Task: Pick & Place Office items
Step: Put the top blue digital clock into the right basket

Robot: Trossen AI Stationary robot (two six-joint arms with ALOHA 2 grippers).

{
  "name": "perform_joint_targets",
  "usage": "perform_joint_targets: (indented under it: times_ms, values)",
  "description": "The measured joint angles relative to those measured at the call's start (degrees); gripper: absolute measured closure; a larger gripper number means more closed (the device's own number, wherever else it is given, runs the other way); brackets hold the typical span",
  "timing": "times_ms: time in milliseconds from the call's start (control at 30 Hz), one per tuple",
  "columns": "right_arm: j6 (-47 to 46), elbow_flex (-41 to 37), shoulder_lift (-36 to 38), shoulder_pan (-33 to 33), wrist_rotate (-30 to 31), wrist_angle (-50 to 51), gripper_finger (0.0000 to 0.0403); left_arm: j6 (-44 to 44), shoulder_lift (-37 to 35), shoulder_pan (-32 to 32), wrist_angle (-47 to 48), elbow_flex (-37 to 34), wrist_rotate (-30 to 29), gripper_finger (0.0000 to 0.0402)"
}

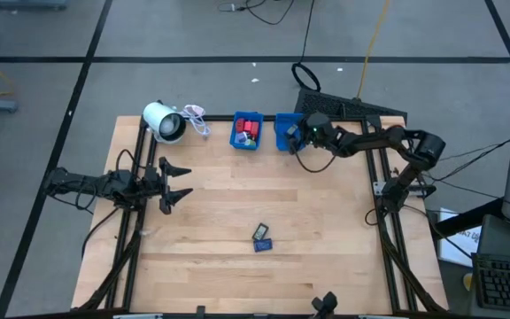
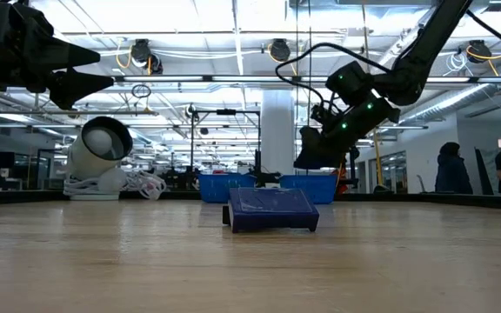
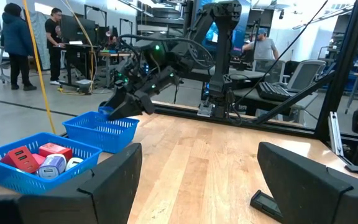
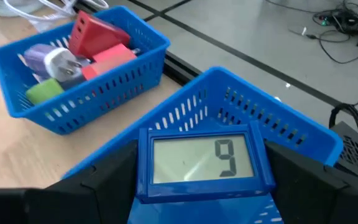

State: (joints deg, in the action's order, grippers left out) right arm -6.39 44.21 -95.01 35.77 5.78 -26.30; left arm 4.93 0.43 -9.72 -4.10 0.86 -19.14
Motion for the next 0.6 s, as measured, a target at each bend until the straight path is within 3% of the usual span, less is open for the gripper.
perform_joint_targets:
  times_ms: [600]
  values:
    - [0.0, 0.0, -0.5, -0.1, 0.0, -0.1, 0.0093, 0.0, 0.0, 0.0, 0.0, 0.0, 0.0, 0.0078]
